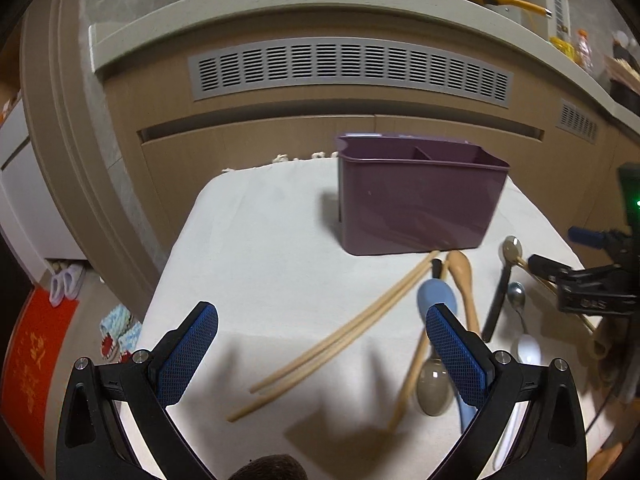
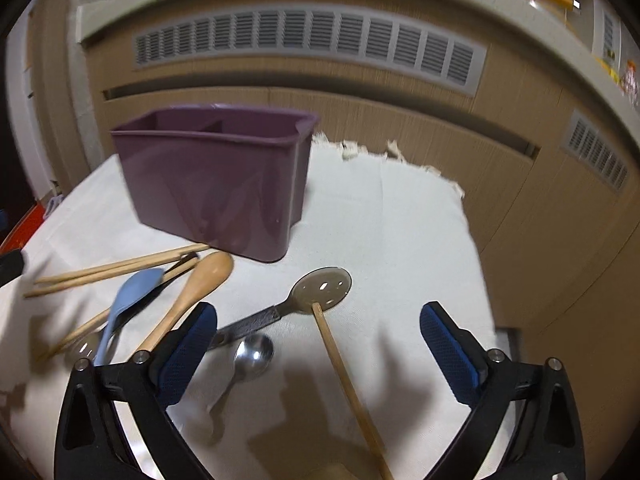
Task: Organize utensils
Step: 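Grasp the blue plastic spoon with the left tool while the right tool reaches toward the utensils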
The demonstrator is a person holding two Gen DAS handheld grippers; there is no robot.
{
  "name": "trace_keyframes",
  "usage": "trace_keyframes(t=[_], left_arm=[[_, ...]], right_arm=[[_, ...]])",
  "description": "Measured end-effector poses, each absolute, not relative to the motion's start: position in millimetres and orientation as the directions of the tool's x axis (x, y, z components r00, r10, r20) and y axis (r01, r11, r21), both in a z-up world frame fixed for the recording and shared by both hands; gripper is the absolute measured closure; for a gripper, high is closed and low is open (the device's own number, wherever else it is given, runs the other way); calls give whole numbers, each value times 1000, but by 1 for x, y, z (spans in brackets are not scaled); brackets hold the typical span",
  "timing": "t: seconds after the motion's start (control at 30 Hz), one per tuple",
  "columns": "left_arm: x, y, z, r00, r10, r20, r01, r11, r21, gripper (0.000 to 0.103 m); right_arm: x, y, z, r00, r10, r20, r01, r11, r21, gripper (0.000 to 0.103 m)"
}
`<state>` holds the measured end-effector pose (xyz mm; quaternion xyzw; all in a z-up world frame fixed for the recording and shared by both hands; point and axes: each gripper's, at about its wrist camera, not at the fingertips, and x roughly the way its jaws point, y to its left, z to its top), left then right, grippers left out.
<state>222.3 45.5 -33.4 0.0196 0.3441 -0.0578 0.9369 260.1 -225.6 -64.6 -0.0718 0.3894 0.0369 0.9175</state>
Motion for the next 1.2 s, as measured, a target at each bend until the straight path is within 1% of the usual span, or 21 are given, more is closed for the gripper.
trace_keyframes(t=[0.1, 0.23, 0.3, 0.43, 0.47, 0.5, 0.57, 0.73, 0.8, 0.97, 1.0, 1.03, 1.07, 1.13, 1.2], left_arm=[[229, 51, -40, 732, -104, -673, 120, 992, -23, 0], [231, 52, -48, 717, -86, -692, 113, 994, -7, 0], [231, 55, -52, 714, -77, -696, 102, 995, -6, 0], [235, 60, -61, 693, -60, -718, 84, 996, -2, 0], [237, 59, -63, 684, -64, -727, 88, 996, -5, 0], [237, 58, -65, 676, -70, -733, 94, 996, -9, 0], [236, 50, -67, 663, -90, -743, 118, 993, -14, 0], [230, 23, -66, 655, -95, -750, 161, 987, 15, 0], [234, 14, -67, 623, -149, -768, 201, 979, -28, 0], [251, -11, -71, 560, -227, -797, 229, 967, -114, 1], [256, -17, -72, 543, -248, -802, 240, 961, -135, 3], [258, -21, -73, 536, -255, -804, 245, 959, -141, 9], [262, -26, -74, 528, -256, -810, 248, 958, -141, 13], [270, -34, -77, 507, -255, -824, 242, 959, -148, 26], [278, -37, -81, 483, -268, -834, 226, 958, -177, 29]], right_arm=[[285, -228, -80, 655, -19, -755, -50, 996, -69, 11], [310, -234, -98, 594, -46, -803, 61, 998, -13, 18], [316, -233, -105, 574, -61, -817, 84, 996, -16, 27], [320, -231, -109, 557, -64, -828, 70, 997, -30, 35], [321, -230, -109, 557, -58, -828, 60, 998, -29, 41], [321, -227, -108, 562, -48, -826, 45, 999, -27, 51], [323, -223, -106, 564, -25, -826, 14, 1000, -20, 62], [313, -227, -99, 564, 52, -824, -33, 999, 41, 62], [303, -229, -90, 586, 77, -806, -59, 997, 52, 63], [279, -235, -69, 627, 128, -768, -111, 991, 74, 64], [275, -236, -66, 633, 135, -763, -119, 990, 77, 64], [271, -237, -63, 636, 148, -758, -131, 988, 83, 64], [270, -238, -61, 636, 159, -755, -141, 986, 89, 64], [263, -238, -58, 640, 172, -749, -155, 983, 93, 64], [257, -238, -56, 650, 183, -737, -173, 981, 91, 64]])
